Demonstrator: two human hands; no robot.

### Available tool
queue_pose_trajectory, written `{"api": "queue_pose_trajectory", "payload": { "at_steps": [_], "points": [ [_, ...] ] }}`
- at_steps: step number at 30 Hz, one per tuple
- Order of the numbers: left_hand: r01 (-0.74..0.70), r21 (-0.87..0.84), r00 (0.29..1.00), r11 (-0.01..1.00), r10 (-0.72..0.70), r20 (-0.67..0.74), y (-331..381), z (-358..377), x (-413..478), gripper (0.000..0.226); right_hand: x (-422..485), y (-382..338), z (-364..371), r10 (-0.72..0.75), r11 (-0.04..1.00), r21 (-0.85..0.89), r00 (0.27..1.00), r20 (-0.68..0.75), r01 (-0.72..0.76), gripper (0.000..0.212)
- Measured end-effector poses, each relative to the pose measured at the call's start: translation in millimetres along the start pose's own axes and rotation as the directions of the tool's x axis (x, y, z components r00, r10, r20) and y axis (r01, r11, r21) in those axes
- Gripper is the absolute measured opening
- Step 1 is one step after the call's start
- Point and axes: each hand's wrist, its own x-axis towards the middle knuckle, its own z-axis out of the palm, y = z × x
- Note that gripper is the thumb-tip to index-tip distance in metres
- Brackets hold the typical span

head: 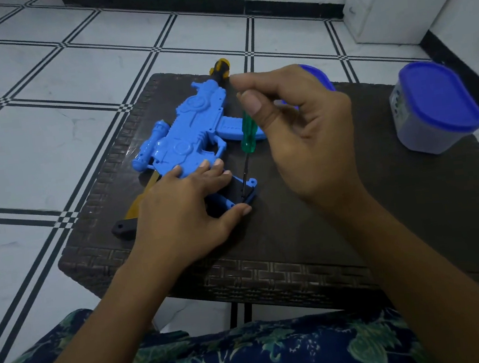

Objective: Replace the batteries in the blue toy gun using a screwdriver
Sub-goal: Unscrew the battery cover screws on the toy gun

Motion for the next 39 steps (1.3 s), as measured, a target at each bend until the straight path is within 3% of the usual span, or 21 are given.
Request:
{"api": "queue_pose_trajectory", "payload": {
  "at_steps": [5, 12, 19, 26, 30, 39],
  "points": [
    [-0.007, 0.001, 0.999, 1.000, 0.007, -0.040, 3.5, -1.6, -0.1, 0.055, -4.1, -1.2, 0.1, 0.057, 0.996, 0.070, 0.997, 0.056, -0.061, 0.024],
    [-0.006, 0.003, 1.000, 1.000, 0.006, -0.030, 2.9, -1.0, -0.3, 0.056, 0.3, -1.6, -0.2, -0.019, 1.000, -0.003, 1.000, -0.006, 0.019, 0.015],
    [-0.009, 0.012, 0.999, 1.000, 0.009, -0.037, 2.6, -0.7, 0.2, 0.056, -3.7, 0.5, -2.5, 0.091, 0.993, 0.078, 0.996, 0.021, -0.092, 0.020],
    [-0.002, 0.011, 1.000, 1.000, 0.002, -0.018, 2.9, -1.9, 0.9, 0.057, 2.1, -3.0, -2.6, 0.065, 0.994, 0.093, 0.997, -0.033, -0.062, 0.014],
    [-0.010, 0.021, 0.999, 1.000, 0.010, -0.034, 4.1, -1.8, 0.4, 0.055, 1.0, -2.2, -2.1, 0.075, 0.991, 0.113, 0.997, 0.003, -0.074, 0.027],
    [-0.009, 0.026, 1.000, 1.000, 0.009, -0.016, 2.0, -0.9, 0.6, 0.058, 4.2, -2.7, -7.5, 0.014, 1.000, -0.023, 1.000, -0.019, -0.014, 0.019]
  ]
}}
